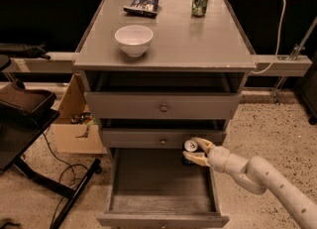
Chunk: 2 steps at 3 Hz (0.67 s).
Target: Place pepsi can into bottom drawer
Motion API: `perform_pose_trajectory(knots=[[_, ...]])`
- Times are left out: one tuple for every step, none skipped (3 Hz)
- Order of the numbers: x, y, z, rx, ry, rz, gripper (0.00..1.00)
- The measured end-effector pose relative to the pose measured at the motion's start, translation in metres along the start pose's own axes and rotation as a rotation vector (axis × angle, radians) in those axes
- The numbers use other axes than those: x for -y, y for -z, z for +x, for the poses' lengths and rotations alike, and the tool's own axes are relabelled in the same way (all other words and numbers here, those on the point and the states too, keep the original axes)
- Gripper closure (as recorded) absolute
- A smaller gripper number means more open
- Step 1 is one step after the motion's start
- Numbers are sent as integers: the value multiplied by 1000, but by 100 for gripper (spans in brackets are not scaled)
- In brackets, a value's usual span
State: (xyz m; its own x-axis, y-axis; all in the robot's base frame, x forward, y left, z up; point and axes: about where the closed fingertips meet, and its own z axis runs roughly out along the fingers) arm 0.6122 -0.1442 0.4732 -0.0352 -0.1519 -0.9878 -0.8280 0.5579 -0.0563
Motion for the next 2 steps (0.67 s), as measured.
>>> perform_pose_trajectory(knots=[[-4,-3,-2,12,3,-1,100],[-11,-17,44,51,4,-23,100]])
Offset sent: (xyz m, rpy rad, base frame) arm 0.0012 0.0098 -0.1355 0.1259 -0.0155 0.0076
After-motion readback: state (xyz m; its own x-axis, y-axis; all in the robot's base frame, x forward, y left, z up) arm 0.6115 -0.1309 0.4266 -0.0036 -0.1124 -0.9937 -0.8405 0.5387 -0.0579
